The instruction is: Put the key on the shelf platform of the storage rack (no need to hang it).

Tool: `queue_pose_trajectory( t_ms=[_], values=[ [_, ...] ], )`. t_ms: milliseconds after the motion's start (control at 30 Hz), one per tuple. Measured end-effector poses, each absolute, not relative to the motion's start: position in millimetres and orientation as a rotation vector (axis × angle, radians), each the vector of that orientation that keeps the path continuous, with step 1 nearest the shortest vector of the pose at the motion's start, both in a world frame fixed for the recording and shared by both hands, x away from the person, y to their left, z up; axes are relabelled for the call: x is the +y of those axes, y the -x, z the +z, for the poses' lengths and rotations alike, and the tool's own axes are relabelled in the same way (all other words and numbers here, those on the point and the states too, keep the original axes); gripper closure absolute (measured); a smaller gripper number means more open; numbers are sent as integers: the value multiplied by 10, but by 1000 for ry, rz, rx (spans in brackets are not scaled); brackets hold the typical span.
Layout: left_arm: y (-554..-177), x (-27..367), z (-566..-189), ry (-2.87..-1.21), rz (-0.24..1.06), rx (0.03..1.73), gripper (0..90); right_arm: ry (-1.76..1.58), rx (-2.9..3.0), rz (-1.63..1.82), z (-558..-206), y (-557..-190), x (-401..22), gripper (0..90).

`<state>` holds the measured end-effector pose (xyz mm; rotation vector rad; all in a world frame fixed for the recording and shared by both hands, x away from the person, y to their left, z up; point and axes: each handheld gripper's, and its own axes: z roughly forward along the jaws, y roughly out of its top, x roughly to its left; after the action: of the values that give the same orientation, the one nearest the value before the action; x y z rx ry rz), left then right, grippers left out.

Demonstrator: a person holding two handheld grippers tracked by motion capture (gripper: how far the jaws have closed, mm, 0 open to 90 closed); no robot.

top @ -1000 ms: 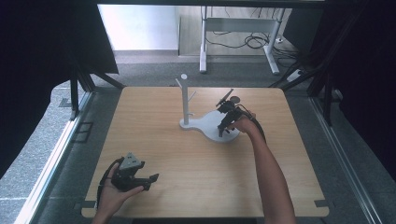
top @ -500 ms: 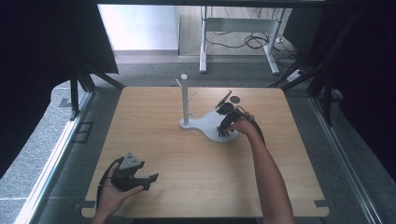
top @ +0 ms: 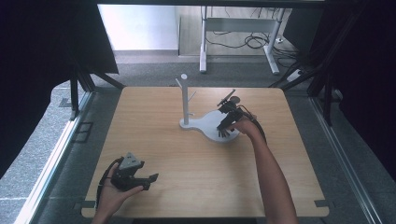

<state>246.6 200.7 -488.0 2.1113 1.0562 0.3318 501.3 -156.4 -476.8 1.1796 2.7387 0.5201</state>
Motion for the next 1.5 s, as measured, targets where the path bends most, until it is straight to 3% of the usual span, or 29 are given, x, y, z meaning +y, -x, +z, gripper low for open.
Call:
queue_pose_trajectory(
  t_ms=[233, 700, 1167, 1500],
  values=[
    [-2461, 2011, -4874, -2108, 335, 1056, 256, -1156, 2722, 559, -4684, -4937, -1547, 411],
    [-2461, 1987, -4884, -2117, 335, 1046, 255, -1089, 2703, 712, -4595, -4604, -1759, 429],
    [-2459, 1936, -4895, -2128, 332, 1039, 254, -1001, 2700, 834, -4543, -4024, -2079, 455],
    [-2451, 1905, -4884, -2135, 331, 1030, 255, -984, 2680, 925, -4688, -3531, -2312, 466]
  ],
)
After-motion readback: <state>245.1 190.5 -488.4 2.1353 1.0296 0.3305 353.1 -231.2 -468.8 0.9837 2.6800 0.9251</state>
